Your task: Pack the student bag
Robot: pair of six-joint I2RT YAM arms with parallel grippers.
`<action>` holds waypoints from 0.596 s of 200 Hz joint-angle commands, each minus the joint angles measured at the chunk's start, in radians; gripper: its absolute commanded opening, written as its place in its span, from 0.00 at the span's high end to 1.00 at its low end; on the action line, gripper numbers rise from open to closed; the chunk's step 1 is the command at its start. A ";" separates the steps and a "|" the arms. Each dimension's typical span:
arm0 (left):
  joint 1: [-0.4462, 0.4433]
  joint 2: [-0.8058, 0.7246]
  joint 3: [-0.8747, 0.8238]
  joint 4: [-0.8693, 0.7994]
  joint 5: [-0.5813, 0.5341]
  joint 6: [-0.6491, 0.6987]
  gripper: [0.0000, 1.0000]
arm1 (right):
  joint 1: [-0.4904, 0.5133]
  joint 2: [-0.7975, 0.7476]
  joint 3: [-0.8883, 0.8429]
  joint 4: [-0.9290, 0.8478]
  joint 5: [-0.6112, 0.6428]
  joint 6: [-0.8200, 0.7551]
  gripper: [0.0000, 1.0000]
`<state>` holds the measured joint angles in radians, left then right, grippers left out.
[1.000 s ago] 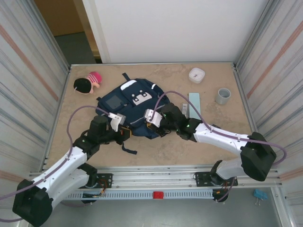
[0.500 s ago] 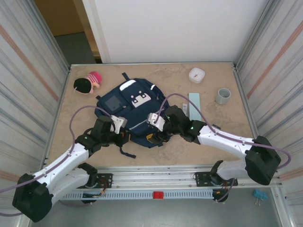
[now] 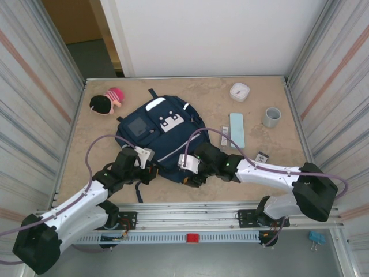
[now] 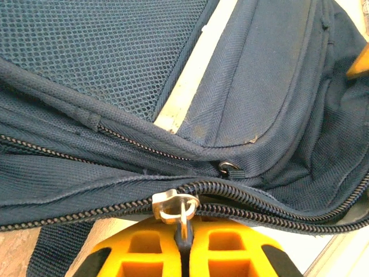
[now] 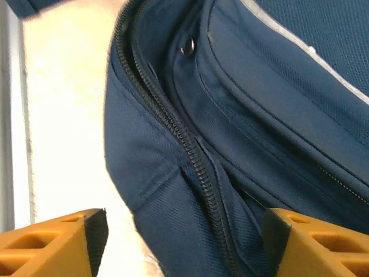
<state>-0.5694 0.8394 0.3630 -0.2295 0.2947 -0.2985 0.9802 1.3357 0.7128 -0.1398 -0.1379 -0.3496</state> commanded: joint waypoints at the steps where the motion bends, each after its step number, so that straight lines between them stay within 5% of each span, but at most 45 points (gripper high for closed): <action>1: -0.028 0.000 0.002 0.073 0.040 -0.019 0.99 | -0.002 0.031 -0.028 0.117 0.106 0.033 0.45; 25: -0.058 -0.006 0.010 0.080 0.091 -0.031 0.97 | 0.000 0.063 -0.065 0.249 0.162 0.067 0.65; 61: -0.101 -0.019 0.023 0.083 0.147 -0.045 0.96 | 0.000 0.122 -0.084 0.358 0.298 0.111 0.79; 119: -0.135 0.050 0.081 0.054 0.174 -0.036 0.94 | 0.015 0.103 -0.092 0.433 0.244 0.138 0.85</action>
<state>-0.6704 0.8673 0.3779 -0.2138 0.3702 -0.3424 0.9882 1.4559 0.6296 0.1612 0.0860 -0.2573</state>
